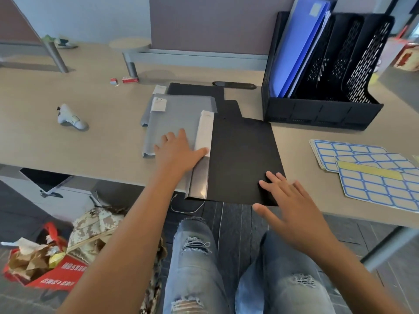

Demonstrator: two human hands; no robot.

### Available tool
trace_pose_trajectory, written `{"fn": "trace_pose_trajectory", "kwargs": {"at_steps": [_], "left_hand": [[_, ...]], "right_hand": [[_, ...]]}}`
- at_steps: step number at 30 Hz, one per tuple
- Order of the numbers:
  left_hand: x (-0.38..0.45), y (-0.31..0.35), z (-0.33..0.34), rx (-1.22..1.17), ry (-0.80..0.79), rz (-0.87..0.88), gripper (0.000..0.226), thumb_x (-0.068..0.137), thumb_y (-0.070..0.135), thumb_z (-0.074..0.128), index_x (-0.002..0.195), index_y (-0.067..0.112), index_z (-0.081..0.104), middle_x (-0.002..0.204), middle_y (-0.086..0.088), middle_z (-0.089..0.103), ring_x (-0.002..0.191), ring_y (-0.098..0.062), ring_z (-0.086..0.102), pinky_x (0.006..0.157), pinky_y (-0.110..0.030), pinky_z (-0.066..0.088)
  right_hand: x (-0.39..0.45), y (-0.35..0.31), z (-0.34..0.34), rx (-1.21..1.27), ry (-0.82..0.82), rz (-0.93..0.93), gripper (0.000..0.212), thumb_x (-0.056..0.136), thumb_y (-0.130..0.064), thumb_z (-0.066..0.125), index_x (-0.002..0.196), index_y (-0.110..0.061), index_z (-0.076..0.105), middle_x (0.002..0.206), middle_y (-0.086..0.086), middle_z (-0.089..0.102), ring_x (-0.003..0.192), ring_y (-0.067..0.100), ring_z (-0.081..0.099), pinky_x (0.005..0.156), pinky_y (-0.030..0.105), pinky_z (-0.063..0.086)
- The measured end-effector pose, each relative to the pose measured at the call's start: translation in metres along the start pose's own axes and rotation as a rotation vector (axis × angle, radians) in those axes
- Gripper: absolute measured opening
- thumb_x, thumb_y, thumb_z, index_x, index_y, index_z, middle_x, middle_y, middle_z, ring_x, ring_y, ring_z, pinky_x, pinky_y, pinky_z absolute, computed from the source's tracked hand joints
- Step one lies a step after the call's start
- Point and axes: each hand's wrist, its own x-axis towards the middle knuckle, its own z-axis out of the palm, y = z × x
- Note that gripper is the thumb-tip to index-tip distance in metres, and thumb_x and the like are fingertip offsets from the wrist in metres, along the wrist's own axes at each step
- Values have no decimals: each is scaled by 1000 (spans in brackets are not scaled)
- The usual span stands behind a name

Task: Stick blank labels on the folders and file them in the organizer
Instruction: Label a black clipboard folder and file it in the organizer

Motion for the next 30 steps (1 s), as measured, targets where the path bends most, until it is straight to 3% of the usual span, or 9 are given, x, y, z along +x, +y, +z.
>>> {"fn": "trace_pose_trajectory", "kwargs": {"at_steps": [4,9,26,30], "left_hand": [[-23,35,4,-1,71,201,73,88,57,61,148,24,36,152,-11,38,143,-33,31,113,-55,32],[-50,68,24,62,-64,400,70,94,63,49,154,32,33,166,-5,20,154,-27,11,121,-60,14],[-91,135,47,100,-145,472,71,93,73,35,155,38,29,166,-10,17,154,-30,7,119,-60,18],[-97,158,42,117,-131,466,68,95,69,39,152,32,35,162,-10,26,153,-30,13,120,-65,12]], "right_hand": [[-16,2,1,-3,32,13,85,93,-83,9,162,-39,29,175,-15,8,162,4,-2,133,39,0],[-38,4,-1,37,74,44,82,95,-78,12,162,-37,34,175,-13,13,162,5,3,133,40,1],[-98,49,-3,122,179,126,73,98,-73,24,161,-37,36,175,-15,13,161,1,-2,133,37,2],[-106,67,-13,231,232,156,71,99,-71,31,158,-33,44,172,-13,25,161,2,10,132,32,5]]}}
